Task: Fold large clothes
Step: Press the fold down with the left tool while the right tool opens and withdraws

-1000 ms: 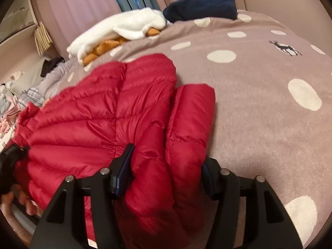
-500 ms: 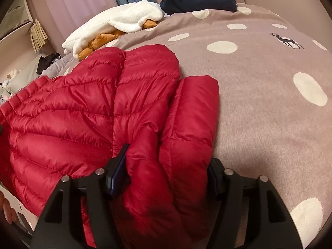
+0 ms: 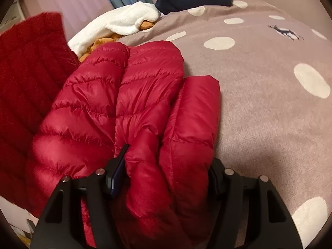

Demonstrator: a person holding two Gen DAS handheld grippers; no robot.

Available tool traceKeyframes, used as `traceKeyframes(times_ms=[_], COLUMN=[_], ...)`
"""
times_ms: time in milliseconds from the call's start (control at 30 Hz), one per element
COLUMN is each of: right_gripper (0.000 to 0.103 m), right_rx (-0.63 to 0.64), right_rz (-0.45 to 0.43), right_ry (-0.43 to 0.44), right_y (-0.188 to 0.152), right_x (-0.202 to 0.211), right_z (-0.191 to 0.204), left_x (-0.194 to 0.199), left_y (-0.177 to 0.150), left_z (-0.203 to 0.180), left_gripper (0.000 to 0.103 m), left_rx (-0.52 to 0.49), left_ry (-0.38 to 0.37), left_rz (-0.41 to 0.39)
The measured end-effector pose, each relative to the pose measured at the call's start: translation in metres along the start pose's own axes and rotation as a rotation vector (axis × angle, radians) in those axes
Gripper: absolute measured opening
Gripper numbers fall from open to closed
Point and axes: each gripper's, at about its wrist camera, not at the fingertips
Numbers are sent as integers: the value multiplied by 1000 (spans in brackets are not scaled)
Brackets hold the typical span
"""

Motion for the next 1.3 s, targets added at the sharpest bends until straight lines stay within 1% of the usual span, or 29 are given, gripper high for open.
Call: traceKeyframes(times_ms=[133,200,300,400,433,533,600,800,1000,1067,1300], right_gripper=[63,62,58,54,54,55,56,56,58,58,61], right_rx=[-72,-124,-232,-286,-284,-218,-208,-218,-209,-210,-197], right_rz=[-3,-5,-7,-4,-6,-39,-55,-53,-53,-52,-57], right_ry=[42,72,131,161,154,68,37,38,28,27,2], right_y=[3,4,6,7,7,4,0,-2,-3,-2,-6], right_x=[0,1,3,4,6,15,20,25,29,30,37], right_z=[-8,-15,-30,-38,-37,-27,-23,-26,-27,-27,-26], left_x=[-8,-9,-12,-20,-22,-24,-26,-28,-27,-27,-34], left_y=[-13,-21,-28,-30,-31,-35,-37,-38,-36,-36,-41], left_z=[-11,-18,-24,-20,-18,-21,-22,-22,-16,-15,-14], left_gripper=[40,40,40,40,40,40,40,40,40,40,40], left_rx=[3,-7,-47,-47,-46,-63,-72,-68,9,20,38], left_ry=[-64,-85,-88,-74,-67,-47,-36,-31,-30,-31,2], left_rz=[76,105,124,153,160,161,161,172,188,191,208])
Point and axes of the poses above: each gripper's, at about its wrist camera, not at the fingertips, and x roughly against the way its jaws point, z to its left, y to its top, and after that the axes turned 2 degrees about -z, right-handed
